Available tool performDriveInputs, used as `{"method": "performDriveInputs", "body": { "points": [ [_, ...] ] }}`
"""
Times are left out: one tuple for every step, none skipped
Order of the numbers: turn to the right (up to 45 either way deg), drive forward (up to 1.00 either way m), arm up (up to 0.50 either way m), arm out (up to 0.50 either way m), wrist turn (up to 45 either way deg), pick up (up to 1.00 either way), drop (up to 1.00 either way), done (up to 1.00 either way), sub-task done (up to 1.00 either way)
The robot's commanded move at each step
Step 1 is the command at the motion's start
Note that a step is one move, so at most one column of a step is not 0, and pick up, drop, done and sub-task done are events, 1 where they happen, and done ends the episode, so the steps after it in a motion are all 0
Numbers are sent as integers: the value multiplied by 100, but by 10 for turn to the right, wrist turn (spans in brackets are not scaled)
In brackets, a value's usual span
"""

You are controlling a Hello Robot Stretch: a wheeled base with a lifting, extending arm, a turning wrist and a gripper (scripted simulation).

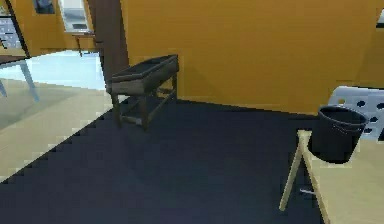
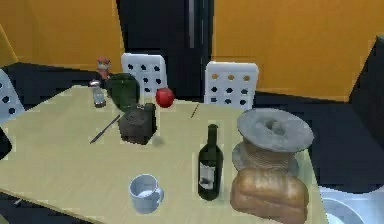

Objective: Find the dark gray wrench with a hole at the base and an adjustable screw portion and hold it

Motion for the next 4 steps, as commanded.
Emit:
{"method": "performDriveInputs", "body": {
  "points": [
    [-450,0,0,0,0,0,0,0,0],
    [-270,0,0,0,0,0,0,0,0],
    [0,15,0,0,0,0,0,0,0],
    [-450,0,0,0,0,0,0,0,0]
  ]
}}
